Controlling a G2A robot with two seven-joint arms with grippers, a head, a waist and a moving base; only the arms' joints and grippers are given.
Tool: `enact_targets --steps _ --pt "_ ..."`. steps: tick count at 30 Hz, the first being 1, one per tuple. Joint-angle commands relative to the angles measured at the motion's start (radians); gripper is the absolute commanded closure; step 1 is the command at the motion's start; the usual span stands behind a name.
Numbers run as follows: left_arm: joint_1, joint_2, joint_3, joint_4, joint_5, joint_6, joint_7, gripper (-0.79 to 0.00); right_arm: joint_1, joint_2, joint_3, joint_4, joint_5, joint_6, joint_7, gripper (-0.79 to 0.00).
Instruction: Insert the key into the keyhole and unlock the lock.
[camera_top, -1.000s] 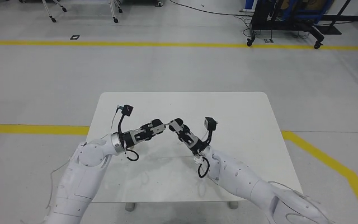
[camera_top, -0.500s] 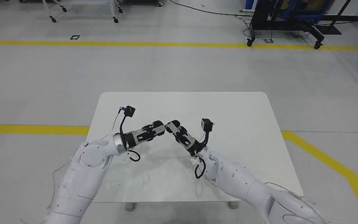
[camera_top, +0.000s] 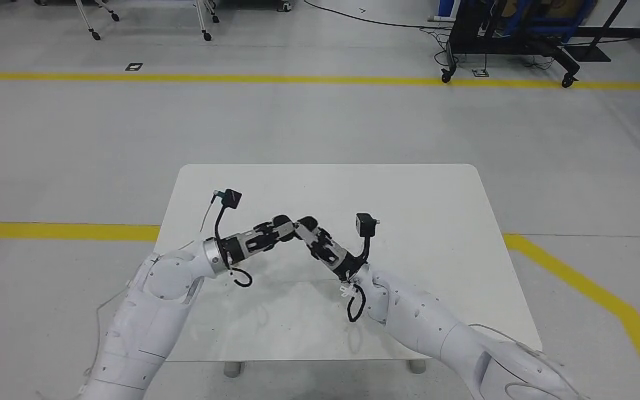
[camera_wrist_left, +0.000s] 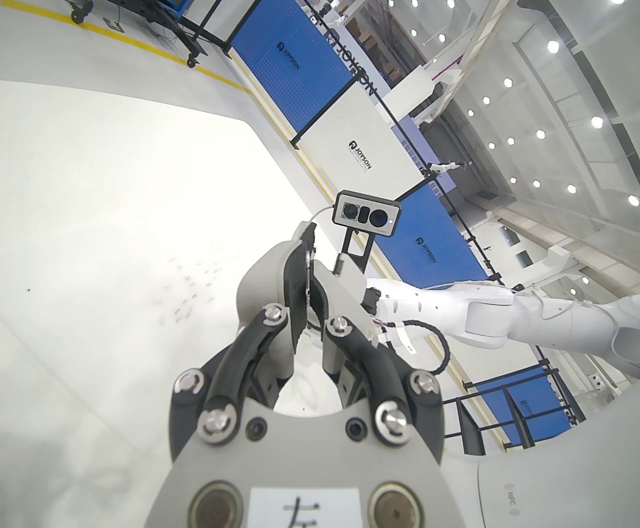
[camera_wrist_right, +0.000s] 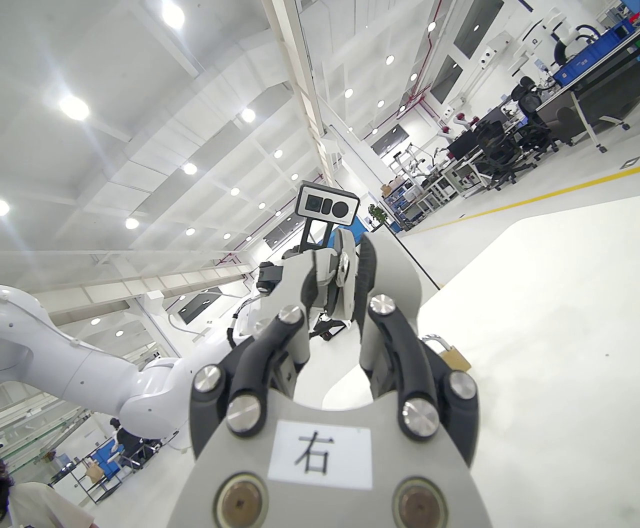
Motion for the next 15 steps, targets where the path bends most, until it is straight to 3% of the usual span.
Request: enact_targets --steps 1,9,15 --pt "-0.001 0.002 -0.005 0.002 -0.006 0.002 -0.004 0.000 0.000 0.000 0.000 0.000 0.000 0.000 0.000 -0.785" --pt "-0.015 0.014 -0.032 0.030 -0.139 0.053 -0.116 0.000 0.000 0.000 0.000 0.000 0.000 0.000 0.000 -0.785" --pt "-0.015 0.014 -0.032 0.030 -0.139 0.053 -0.116 0.000 0.000 0.000 0.000 0.000 0.000 0.000 0.000 -0.785"
